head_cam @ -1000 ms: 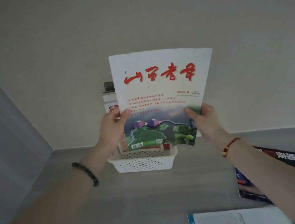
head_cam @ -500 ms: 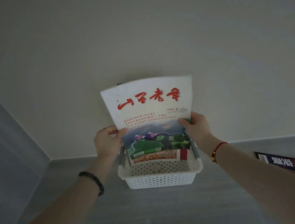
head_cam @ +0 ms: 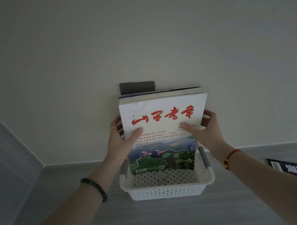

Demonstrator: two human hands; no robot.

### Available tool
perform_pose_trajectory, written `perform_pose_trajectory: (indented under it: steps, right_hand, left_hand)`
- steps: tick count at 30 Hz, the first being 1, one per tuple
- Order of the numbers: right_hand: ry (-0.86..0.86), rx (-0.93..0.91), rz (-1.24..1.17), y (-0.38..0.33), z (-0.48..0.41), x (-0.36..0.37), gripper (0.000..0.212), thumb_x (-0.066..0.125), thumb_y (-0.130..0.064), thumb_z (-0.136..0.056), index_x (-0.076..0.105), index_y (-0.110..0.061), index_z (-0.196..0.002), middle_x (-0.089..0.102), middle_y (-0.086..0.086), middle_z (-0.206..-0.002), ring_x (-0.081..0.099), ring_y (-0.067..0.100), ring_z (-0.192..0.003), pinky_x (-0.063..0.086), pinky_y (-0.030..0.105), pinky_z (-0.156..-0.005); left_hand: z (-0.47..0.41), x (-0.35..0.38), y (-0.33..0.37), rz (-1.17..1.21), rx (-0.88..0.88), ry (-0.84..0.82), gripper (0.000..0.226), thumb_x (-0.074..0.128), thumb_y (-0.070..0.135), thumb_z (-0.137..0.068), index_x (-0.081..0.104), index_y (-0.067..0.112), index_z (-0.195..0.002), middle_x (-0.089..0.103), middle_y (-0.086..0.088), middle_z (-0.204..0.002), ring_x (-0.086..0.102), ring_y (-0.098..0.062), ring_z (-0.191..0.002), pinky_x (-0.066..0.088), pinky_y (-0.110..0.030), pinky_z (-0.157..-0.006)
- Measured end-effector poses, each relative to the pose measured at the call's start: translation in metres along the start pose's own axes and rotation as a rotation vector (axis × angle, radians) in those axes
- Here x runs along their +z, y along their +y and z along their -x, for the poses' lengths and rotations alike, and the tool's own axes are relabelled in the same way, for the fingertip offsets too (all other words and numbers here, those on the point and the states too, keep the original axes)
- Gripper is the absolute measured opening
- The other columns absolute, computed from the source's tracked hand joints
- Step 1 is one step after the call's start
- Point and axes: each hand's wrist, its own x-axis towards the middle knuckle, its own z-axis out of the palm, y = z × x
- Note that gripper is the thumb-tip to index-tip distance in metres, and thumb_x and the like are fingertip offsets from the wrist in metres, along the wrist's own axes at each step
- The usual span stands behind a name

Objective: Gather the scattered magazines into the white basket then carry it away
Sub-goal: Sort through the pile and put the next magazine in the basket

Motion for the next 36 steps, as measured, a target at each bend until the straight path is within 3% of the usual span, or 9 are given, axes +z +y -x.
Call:
perform_pose_trajectory:
  steps: [2,5,8,12,16,23,29,32,36]
  right_hand:
    - [-0.072,0.023,0.006,-0.002,-0.008,0.001,0.073,0.084,-0.02,-0.058,0.047,-0.006,-0.119,0.064,0.007,-0.11,0.063,0.019,-0.092,0.052,0.016,-0.059]
    - [-0.155,0.013,0.051,0.001,-0.013,-0.002,0.05,0.083,-0.02,-0.059,0.06,-0.012,-0.102,0.068,0.001,-0.094,0.067,0.01,-0.077,0.05,0.013,-0.052]
    - [-0.205,-0.013,0.003,0.003,-0.011,-0.005,0.034,0.083,-0.016,-0.06,0.062,-0.025,-0.085,0.067,-0.011,-0.081,0.065,-0.005,-0.063,0.049,0.01,-0.047]
    - [-0.236,0.004,-0.081,0.007,-0.003,-0.008,0.053,0.082,-0.009,-0.058,0.059,-0.011,-0.106,0.069,0.0,-0.096,0.068,0.014,-0.085,0.058,0.028,-0.065]
    - [-0.255,-0.036,-0.116,0.002,0.002,-0.008,0.032,0.078,-0.005,-0.063,0.065,-0.021,-0.088,0.07,-0.003,-0.087,0.069,0.006,-0.075,0.056,0.021,-0.058]
    - [-0.196,-0.125,-0.118,-0.02,-0.01,-0.003,0.036,0.076,-0.008,-0.067,0.061,-0.015,-0.099,0.068,-0.011,-0.086,0.068,0.002,-0.074,0.054,0.016,-0.057]
    - [-0.168,-0.048,0.002,0.001,-0.012,-0.006,0.051,0.075,-0.014,-0.07,0.051,-0.007,-0.115,0.065,0.003,-0.103,0.064,0.022,-0.094,0.055,0.025,-0.067]
    - [-0.151,-0.021,0.129,-0.001,-0.018,-0.006,0.064,0.078,-0.023,-0.068,0.044,-0.005,-0.119,0.061,0.01,-0.114,0.061,0.024,-0.099,0.054,0.041,-0.083]
    - [-0.156,-0.028,0.313,-0.004,-0.013,-0.011,0.068,0.077,-0.021,-0.069,0.037,-0.005,-0.122,0.051,0.014,-0.122,0.052,0.029,-0.11,0.048,0.044,-0.092]
  left_hand:
    - [-0.006,0.003,0.011,0.019,-0.042,-0.041,0.059,0.073,0.023,-0.071,0.042,0.018,-0.122,0.06,0.003,-0.113,0.06,-0.017,-0.1,0.056,-0.028,-0.07]
    - [-0.01,0.005,0.016,0.045,-0.104,-0.098,0.052,0.071,0.023,-0.074,0.049,0.013,-0.12,0.063,-0.006,-0.117,0.063,-0.024,-0.101,0.056,-0.04,-0.079]
    - [-0.007,0.001,0.013,0.12,-0.085,-0.156,0.051,0.068,0.02,-0.074,0.05,0.011,-0.121,0.065,-0.007,-0.116,0.064,-0.023,-0.099,0.058,-0.032,-0.071]
    - [0.003,-0.003,0.007,0.155,-0.056,-0.195,0.059,0.068,0.026,-0.068,0.049,0.012,-0.122,0.064,-0.005,-0.116,0.064,-0.017,-0.1,0.058,-0.032,-0.074]
    - [0.007,-0.004,0.01,0.183,-0.048,-0.138,0.051,0.065,0.016,-0.075,0.048,0.009,-0.123,0.062,-0.009,-0.119,0.062,-0.024,-0.104,0.054,-0.046,-0.084]
    - [-0.008,-0.003,0.026,0.231,-0.001,-0.129,0.051,0.065,0.018,-0.074,0.049,0.003,-0.121,0.062,-0.013,-0.12,0.061,-0.027,-0.106,0.052,-0.046,-0.086]
    - [-0.01,0.014,0.013,0.116,-0.027,-0.077,0.041,0.061,0.02,-0.082,0.046,0.012,-0.119,0.063,-0.004,-0.114,0.063,-0.019,-0.098,0.056,-0.033,-0.074]
    - [-0.009,0.016,0.015,0.124,-0.028,0.029,0.046,0.069,0.017,-0.076,0.046,0.014,-0.115,0.063,0.004,-0.102,0.063,-0.012,-0.09,0.056,-0.021,-0.06]
    - [-0.002,0.015,0.018,0.131,-0.057,0.11,0.058,0.074,0.014,-0.07,0.043,0.011,-0.119,0.06,0.002,-0.106,0.06,-0.012,-0.091,0.053,-0.016,-0.056]
